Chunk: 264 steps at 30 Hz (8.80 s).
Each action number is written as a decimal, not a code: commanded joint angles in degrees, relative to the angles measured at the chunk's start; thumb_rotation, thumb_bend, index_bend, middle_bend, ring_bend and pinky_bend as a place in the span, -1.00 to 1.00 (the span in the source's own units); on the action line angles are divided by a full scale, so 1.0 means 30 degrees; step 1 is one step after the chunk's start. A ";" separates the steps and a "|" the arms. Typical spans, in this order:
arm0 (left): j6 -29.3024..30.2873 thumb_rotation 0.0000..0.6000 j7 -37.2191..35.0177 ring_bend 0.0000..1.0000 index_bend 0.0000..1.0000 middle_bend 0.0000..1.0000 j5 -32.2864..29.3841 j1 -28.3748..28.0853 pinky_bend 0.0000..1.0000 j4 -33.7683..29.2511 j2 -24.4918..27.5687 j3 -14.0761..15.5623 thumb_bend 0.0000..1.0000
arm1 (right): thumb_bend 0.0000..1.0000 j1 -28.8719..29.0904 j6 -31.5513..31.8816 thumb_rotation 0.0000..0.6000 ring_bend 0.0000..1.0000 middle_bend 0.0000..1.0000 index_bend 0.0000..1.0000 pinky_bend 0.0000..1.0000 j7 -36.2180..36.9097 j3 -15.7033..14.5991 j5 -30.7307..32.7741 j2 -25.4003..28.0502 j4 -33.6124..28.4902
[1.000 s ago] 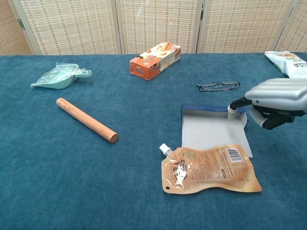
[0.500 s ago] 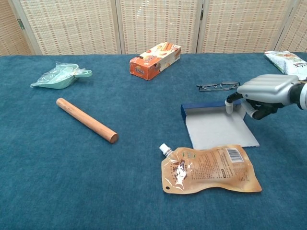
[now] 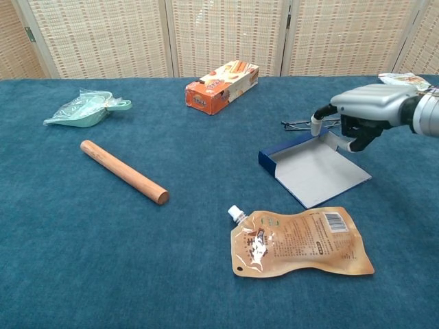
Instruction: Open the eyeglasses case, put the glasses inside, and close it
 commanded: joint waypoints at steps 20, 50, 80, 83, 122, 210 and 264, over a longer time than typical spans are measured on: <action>0.0509 1.00 -0.0084 -0.68 -0.67 -0.69 0.0214 0.0384 -0.42 -0.0180 0.0075 0.0170 -0.52 | -0.72 0.3391 -0.2148 1.00 1.00 0.98 -0.46 1.00 -0.3201 0.2397 0.4235 -0.2820 0.6169; 0.0750 1.00 -0.0381 -0.68 -0.67 -0.69 -0.0385 0.1188 -0.42 0.0205 -0.0053 0.0249 -0.52 | -0.49 0.5801 -0.6913 1.00 1.00 0.98 -0.31 1.00 -0.4051 0.1645 0.5445 -0.8847 1.6787; 0.0526 1.00 -0.0544 -0.68 -0.67 -0.69 -0.0473 0.1227 -0.42 0.0467 -0.0169 0.0133 -0.52 | -0.20 0.5183 -0.5923 1.00 1.00 1.00 0.08 1.00 0.0209 0.1846 0.1541 -0.9764 1.7907; 0.0527 1.00 -0.0536 -0.68 -0.67 -0.69 -0.0447 0.1232 -0.42 0.0455 -0.0166 0.0140 -0.52 | -0.07 0.5063 -0.5696 1.00 1.00 1.00 0.17 1.00 0.0714 0.1837 0.1167 -0.9757 1.7956; 0.0477 1.00 -0.0285 -0.68 -0.67 -0.69 0.0067 0.0866 -0.42 0.0021 -0.0090 0.0025 -0.52 | 0.21 0.0814 0.2184 1.00 1.00 1.00 0.39 1.00 0.0647 0.0378 -0.3235 0.0192 0.0779; 0.0044 1.00 -0.1104 -0.68 -0.67 -0.69 -0.0289 0.0948 -0.42 0.0643 -0.0223 0.0272 -0.52 | -0.62 0.1392 0.1179 1.00 1.00 0.96 -0.96 1.00 -0.2771 0.1712 -0.1993 -0.7912 0.7755; 0.0140 1.00 -0.0815 -0.68 -0.67 -0.69 -0.0520 0.1236 -0.42 0.0387 -0.0076 0.0309 -0.52 | -0.62 0.3195 -0.1036 1.00 1.00 0.96 -0.96 1.00 -0.1870 0.2816 -0.0435 -0.8812 1.5247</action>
